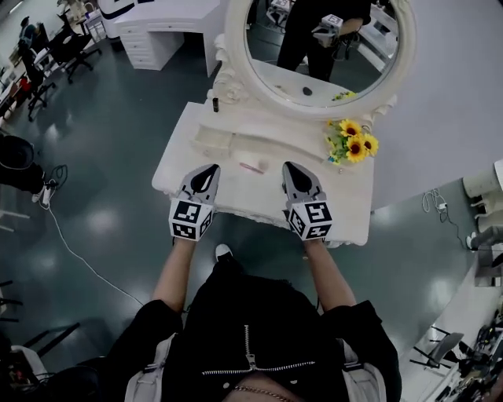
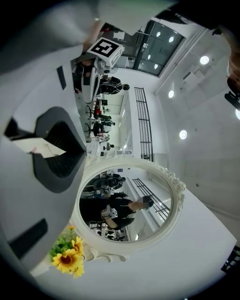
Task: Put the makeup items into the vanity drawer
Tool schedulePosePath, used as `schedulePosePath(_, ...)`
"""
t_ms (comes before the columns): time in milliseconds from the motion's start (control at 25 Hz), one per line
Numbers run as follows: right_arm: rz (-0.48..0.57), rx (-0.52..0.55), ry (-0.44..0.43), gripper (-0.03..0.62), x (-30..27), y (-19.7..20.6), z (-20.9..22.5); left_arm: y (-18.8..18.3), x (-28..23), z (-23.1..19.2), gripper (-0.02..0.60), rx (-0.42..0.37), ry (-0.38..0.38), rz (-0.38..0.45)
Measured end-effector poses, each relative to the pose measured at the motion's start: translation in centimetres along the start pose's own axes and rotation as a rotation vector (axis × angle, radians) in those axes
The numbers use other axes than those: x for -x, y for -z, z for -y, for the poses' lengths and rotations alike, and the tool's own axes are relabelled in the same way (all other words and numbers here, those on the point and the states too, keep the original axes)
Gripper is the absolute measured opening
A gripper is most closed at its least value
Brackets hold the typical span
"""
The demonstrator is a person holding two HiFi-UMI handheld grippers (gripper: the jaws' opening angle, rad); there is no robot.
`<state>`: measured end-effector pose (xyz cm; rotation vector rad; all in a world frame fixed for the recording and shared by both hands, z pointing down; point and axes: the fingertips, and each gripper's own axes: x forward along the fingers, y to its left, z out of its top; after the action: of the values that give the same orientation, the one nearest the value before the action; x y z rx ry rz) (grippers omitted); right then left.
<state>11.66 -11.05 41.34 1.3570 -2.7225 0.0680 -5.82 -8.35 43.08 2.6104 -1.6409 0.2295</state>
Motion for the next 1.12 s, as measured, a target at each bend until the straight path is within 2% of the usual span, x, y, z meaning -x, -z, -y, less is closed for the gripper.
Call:
schedulePosePath(200,0.008,0.005,0.037,0.006,-4.3,-0.8,0.1,-0.9,-2.3,-3.9,0.021,-0.041,0.047,0.013)
schedulePosePath(440,0.004,-0.020,0.073,0.006,-6.5,-0.1,0.1,-0.3,-3.8,-6.3,0.021,-0.009,0.071,0.011)
schedulePosePath(760,0.009,-0.061,0.115,0.006,-7.1,1.0,0.9,0.3,-5.2,-7.1,0.021,0.007,0.097,0.003)
schedulePosePath(960,-0.002,-0.024,0.126,0.006,-8.0,1.6,2.3,1.0,-6.3,-6.7,0.021,0.019,0.101,0.001)
schedulePosePath(1120,-0.032,-0.034,0.123,0.006,-9.2,3.1,2.6,1.6,-6.9,-7.3,0.021,0.020,0.100,-0.020)
